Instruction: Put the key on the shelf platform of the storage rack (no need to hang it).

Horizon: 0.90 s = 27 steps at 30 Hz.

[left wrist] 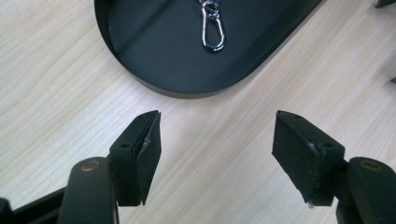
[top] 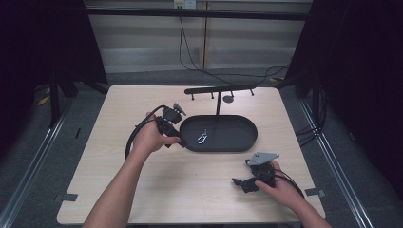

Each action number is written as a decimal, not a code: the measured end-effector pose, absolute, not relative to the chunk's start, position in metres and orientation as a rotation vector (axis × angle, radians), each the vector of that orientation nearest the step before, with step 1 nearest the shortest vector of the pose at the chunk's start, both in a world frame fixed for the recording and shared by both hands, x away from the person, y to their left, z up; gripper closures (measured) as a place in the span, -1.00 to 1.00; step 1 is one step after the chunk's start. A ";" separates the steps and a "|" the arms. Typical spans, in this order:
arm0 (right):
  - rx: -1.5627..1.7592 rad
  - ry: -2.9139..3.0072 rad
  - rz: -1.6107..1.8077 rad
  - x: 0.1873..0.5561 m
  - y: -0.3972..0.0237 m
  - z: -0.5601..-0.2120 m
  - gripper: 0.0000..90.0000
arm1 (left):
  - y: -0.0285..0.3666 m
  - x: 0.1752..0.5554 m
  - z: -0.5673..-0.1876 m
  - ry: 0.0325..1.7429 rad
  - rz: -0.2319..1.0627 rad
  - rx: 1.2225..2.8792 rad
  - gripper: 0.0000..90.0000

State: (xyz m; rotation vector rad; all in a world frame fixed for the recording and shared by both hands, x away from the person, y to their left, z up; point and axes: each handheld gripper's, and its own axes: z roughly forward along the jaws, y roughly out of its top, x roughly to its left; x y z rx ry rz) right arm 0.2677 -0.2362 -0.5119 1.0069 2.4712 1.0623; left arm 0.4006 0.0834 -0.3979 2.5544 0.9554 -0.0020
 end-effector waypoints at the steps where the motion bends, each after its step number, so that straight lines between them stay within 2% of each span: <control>1: 1.009 2.470 1.063 0.268 -0.236 -0.512 -0.80 | 0.084 0.400 -0.398 0.959 0.002 2.554 -0.27; 27: 1.007 2.471 1.061 0.268 -0.236 -0.512 -0.80 | 0.107 0.390 -0.402 0.957 0.009 2.541 -0.31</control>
